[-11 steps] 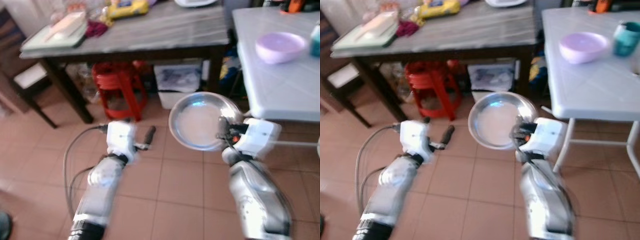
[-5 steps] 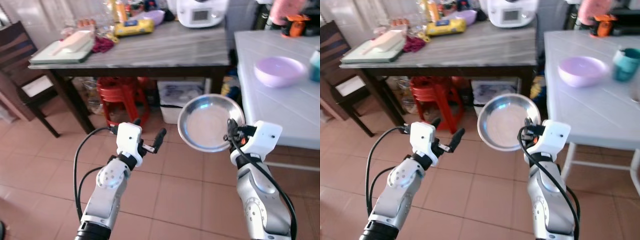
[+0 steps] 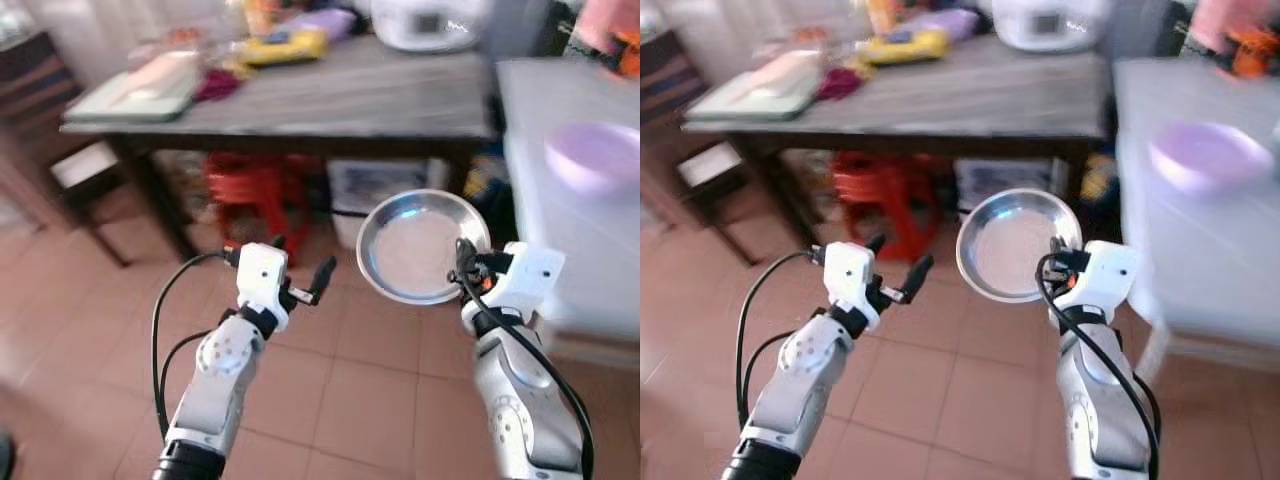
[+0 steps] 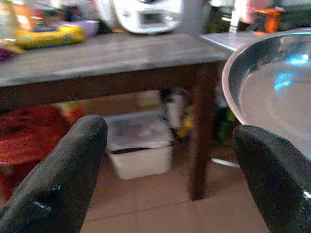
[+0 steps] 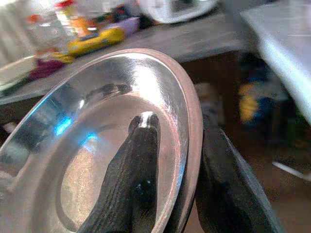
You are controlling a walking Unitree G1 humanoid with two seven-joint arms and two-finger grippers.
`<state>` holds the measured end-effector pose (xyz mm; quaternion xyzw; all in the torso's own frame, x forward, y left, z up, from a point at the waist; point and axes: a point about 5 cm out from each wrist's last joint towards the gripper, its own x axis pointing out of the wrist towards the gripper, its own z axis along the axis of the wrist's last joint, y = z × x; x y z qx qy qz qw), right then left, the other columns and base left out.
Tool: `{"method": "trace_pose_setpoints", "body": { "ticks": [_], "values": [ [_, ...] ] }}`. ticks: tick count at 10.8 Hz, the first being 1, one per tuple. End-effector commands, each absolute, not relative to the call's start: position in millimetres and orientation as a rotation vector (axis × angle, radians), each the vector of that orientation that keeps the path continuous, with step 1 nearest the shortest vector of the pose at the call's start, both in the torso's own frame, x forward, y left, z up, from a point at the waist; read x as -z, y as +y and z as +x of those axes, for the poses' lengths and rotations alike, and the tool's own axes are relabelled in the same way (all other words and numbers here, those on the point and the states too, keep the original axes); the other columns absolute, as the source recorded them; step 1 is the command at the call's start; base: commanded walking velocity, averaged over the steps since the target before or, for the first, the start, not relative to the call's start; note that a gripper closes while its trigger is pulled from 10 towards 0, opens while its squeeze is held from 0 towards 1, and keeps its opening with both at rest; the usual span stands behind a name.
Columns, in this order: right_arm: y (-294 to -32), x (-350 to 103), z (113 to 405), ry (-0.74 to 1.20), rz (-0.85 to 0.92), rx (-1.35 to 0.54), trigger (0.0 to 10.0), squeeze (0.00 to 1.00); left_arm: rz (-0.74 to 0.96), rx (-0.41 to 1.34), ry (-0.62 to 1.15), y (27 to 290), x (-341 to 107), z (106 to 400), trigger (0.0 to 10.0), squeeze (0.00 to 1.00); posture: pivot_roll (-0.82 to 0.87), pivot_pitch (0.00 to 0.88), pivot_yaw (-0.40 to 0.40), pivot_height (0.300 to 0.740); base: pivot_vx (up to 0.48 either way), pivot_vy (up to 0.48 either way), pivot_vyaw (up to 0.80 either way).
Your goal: Setting the table
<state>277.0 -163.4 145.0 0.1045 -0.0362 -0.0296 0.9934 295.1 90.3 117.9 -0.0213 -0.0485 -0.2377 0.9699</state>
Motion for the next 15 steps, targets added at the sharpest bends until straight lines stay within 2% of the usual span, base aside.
{"method": "trace_pose_setpoints", "body": {
  "ticks": [1,15],
  "values": [
    [-150.8,-150.3,278.5,-0.091,0.231,0.016,10.0,0.0,-0.018,0.439,-0.089,104.3,-115.4,295.9,10.0,0.0,-0.09,0.09,0.129,0.74,0.349,0.0,0.48],
    [-153.0,-152.3,282.3,-0.096,0.243,0.031,10.0,0.0,-0.026,0.457,-0.1,97.4,-115.0,297.6,10.0,0.0,-0.1,0.077,0.128,0.74,0.352,0.0,0.03]
  ]
}}
